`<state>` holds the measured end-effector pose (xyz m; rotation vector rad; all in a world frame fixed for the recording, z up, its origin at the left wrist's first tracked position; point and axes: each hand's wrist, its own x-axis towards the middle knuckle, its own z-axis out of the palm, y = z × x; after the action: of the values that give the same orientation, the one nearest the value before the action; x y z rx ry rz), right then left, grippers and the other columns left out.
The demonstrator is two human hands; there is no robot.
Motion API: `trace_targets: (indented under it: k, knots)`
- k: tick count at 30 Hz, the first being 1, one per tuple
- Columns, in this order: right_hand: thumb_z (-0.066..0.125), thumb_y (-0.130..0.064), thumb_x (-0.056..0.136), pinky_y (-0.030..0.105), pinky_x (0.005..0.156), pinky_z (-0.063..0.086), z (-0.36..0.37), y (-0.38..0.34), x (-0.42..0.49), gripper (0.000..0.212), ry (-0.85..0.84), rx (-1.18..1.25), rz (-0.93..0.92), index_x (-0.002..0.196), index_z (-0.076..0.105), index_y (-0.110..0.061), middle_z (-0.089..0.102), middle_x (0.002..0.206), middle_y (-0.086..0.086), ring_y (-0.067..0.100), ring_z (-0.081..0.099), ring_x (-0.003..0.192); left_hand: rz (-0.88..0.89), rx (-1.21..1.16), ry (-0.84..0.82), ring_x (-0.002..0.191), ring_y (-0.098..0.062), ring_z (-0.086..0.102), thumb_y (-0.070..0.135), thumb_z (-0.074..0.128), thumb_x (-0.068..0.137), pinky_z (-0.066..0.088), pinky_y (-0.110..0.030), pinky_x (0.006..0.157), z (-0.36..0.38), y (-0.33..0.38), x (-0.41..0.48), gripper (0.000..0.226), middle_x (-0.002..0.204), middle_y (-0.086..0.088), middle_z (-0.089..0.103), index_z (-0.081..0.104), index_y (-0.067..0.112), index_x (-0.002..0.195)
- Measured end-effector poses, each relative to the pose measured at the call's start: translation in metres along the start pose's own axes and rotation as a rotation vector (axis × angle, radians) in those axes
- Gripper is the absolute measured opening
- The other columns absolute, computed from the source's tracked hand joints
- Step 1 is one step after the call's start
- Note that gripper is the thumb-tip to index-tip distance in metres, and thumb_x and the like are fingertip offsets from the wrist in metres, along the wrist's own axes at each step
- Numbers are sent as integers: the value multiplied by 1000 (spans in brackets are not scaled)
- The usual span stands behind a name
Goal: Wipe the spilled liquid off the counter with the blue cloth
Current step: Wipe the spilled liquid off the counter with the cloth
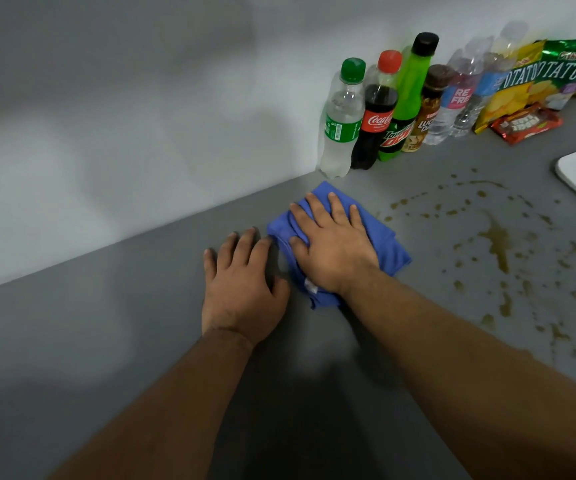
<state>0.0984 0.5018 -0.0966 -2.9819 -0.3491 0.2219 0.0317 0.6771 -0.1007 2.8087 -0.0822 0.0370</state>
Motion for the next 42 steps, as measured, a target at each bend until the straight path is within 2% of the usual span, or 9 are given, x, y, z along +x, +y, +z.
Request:
trace_targets:
  k: [5,10,15,18,22,28,31,36,42]
  knots:
    - [15,-64,103,51,130,0,8,9,-48,70,21,18,-107,167,14,-35,9,176,-6,25,0,162,4,-3,19,154,-30,26,47,43,85,13,-62,126,-2,2,-1,65,162,-1,39,46,28,147]
    - [20,-69,102,52,129,2,8,42,-55,72,34,-5,-43,166,17,-38,13,175,-8,25,5,162,6,9,26,152,-32,29,39,53,83,15,-62,125,-2,3,-2,64,161,-2,41,49,24,145]
    - [23,-55,107,57,129,0,4,23,-18,66,36,9,74,168,13,-32,6,177,-1,31,-1,162,12,7,24,152,-34,28,36,59,86,14,-63,125,-1,3,-2,63,160,-5,41,49,22,146]
    - [21,-55,106,54,130,1,5,14,-38,66,42,17,-2,167,14,-30,8,177,-1,30,1,162,3,4,18,152,-34,29,33,61,86,14,-63,125,-3,4,-3,63,161,-4,41,48,23,147]
    - [18,-61,103,51,130,3,10,34,-87,69,43,44,-59,166,19,-34,15,175,-5,25,5,162,-1,-3,15,152,-33,29,39,54,84,13,-62,126,-6,6,-4,64,161,-4,41,49,23,146]
    - [30,-57,106,54,129,0,5,48,-58,66,64,33,78,167,19,-33,12,176,-3,29,3,162,19,27,28,149,-36,31,49,46,83,15,-61,125,-3,4,-4,67,160,-7,43,48,23,144]
    - [29,-54,106,53,129,-2,9,32,-59,65,72,45,98,167,19,-31,11,176,-3,28,0,162,57,58,59,145,-36,37,46,47,83,21,-60,124,-3,6,-4,64,156,-8,48,51,20,142]
    - [28,-52,105,54,130,4,19,18,-132,65,72,84,3,166,25,-31,17,175,-4,27,3,162,109,112,82,137,-38,46,34,41,88,27,-58,120,-5,13,-10,55,153,-10,52,57,16,138]
    - [24,-56,107,54,130,4,21,51,-205,65,0,46,-39,167,20,-32,11,176,-5,24,-1,163,130,52,79,131,-47,51,24,43,93,37,-58,115,-1,47,-37,50,149,-21,54,59,5,136]
